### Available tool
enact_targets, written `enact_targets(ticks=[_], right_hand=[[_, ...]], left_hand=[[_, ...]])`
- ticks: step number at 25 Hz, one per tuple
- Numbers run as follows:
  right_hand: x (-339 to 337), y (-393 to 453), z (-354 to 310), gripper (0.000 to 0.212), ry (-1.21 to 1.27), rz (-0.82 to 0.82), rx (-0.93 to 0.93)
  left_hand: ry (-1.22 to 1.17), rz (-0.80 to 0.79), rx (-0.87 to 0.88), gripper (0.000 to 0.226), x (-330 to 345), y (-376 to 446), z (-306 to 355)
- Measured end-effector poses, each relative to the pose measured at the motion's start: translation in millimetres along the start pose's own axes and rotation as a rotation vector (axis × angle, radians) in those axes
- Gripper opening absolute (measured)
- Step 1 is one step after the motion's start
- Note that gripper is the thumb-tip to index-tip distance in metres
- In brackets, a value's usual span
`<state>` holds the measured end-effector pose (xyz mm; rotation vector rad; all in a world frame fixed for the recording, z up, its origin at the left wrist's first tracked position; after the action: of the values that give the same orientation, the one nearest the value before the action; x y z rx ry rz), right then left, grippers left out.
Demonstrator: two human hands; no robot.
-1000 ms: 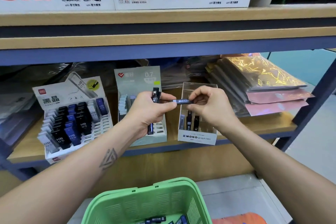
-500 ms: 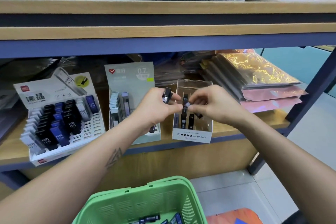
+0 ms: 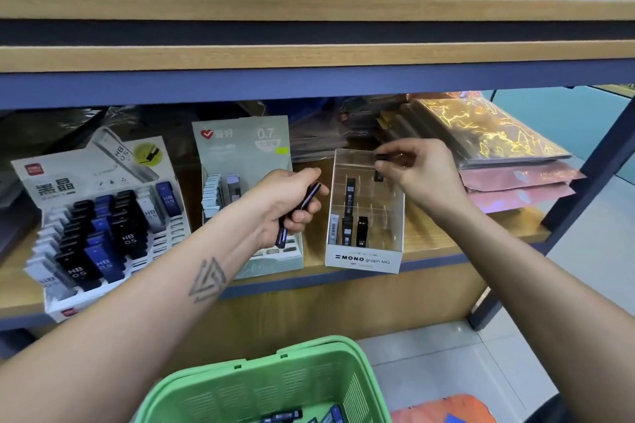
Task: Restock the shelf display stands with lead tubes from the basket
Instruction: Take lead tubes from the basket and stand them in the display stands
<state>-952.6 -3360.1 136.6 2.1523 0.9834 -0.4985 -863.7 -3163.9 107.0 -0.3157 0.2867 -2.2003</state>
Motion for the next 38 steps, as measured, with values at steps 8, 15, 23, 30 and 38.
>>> enact_targets(ticks=[8,15,23,30,38], right_hand=[[30,0,-2,0.018,-0.105,-0.020,-0.054],[46,-5,3,0.012,-0.175,-0.055,-0.072],[57,-12,6,0.014,-0.233,-0.086,-0.053],[43,-13,-10,0.009,-0.087,-0.031,-0.033],[58,-25,-21,0.020,0.418,-0.471,0.151]], left_hand=[[-0.164,-0.069,-0.061,0.026,-3,3,-1],[-0.144,-0.084,-0.002,0.024,-9,0,-3],[-0.127,-0.102,-0.023,0.029,-8,-5,-8],[-0.178,-0.213,-0.038,0.024,-4,-10,-11],[-0.110,-0.228,0.014,0.025,-5,-12,-16]])
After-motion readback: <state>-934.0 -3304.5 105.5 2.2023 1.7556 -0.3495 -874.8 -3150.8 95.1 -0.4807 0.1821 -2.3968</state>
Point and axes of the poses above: each hand's wrist, its own y-axis towards the middle knuckle, its own x-axis out of the palm, z = x × y, the point moved 4 cm from there along y, towards the middle knuckle, and after that the axes turned 7 degrees about -y, right-handed, at the moved point
